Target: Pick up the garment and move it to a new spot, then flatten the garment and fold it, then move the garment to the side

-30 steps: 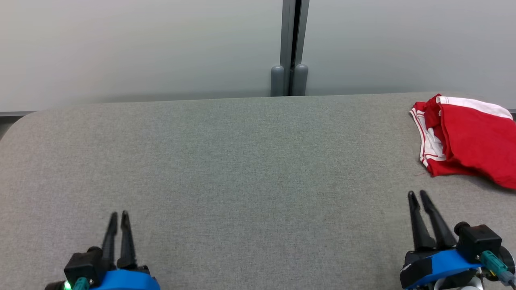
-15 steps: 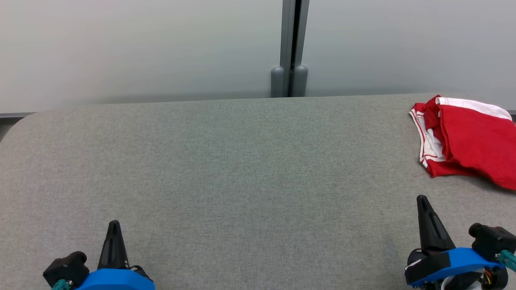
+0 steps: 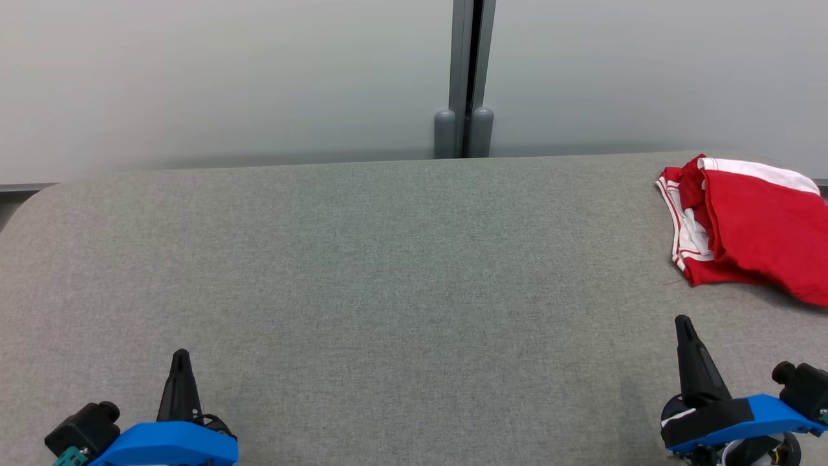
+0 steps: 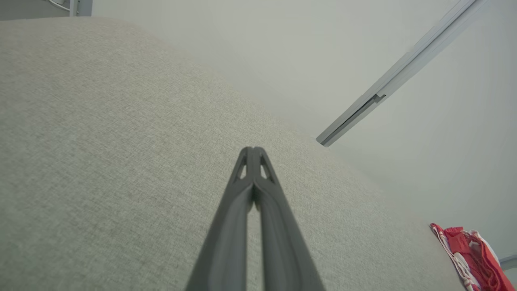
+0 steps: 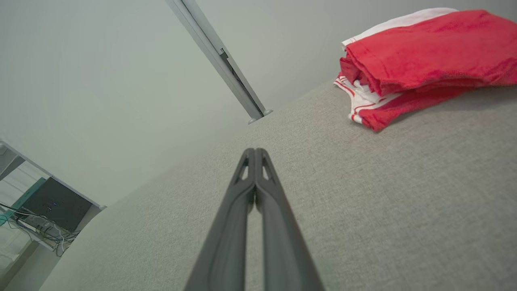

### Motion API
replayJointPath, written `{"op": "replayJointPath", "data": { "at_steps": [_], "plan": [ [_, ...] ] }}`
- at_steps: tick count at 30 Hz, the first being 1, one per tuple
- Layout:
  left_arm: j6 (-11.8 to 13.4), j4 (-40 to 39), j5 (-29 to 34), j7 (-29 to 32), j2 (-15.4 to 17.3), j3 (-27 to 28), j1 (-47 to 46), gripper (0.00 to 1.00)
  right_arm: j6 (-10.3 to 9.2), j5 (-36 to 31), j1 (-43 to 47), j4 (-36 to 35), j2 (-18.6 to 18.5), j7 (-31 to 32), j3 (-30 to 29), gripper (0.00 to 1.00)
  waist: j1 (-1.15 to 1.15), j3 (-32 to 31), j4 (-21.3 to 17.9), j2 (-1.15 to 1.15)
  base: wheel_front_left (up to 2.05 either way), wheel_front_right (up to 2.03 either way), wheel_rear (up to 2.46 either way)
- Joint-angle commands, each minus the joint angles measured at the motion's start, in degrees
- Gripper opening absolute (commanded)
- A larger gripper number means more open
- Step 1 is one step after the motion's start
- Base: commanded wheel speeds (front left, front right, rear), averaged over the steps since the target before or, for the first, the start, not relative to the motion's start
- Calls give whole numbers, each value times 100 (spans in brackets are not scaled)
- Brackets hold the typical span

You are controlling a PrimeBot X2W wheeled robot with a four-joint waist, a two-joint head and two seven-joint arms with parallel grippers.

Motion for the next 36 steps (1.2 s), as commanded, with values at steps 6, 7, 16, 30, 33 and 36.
{"op": "replayJointPath", "data": {
  "at_steps": [6, 7, 16, 30, 33, 36],
  "plan": [
    [-82, -106, -526, 143, -6, 97, -216, 0, 0, 580, -142, -79, -32, 122, -39, 0, 0, -10, -1, -1, 0, 0, 0],
    [-92, -109, -603, 162, -10, 107, -223, 0, 0, 667, -146, -78, -32, 141, -42, 0, 0, -12, -2, -1, 0, 0, 0],
    [-163, -138, -1262, 339, -40, 191, -289, 0, 0, 1388, -182, -71, -34, 302, -65, 0, 0, -29, -4, -1, 0, 0, 0],
    [-265, -176, -2181, 585, -77, 292, -365, 0, 1, 2394, -223, -61, -37, 527, -100, 0, 0, -56, -7, -1, 0, 0, 0],
    [-287, -181, -2359, 636, -84, 316, -382, 0, 1, 2589, -228, -59, -38, 569, -106, 0, 0, -62, -8, -1, 0, 0, 0],
    [-310, -189, -2537, 684, -91, 340, -402, 0, 1, 2785, -236, -57, -38, 612, -113, 0, 0, -68, -9, -1, 0, 0, 0]
  ]
}}
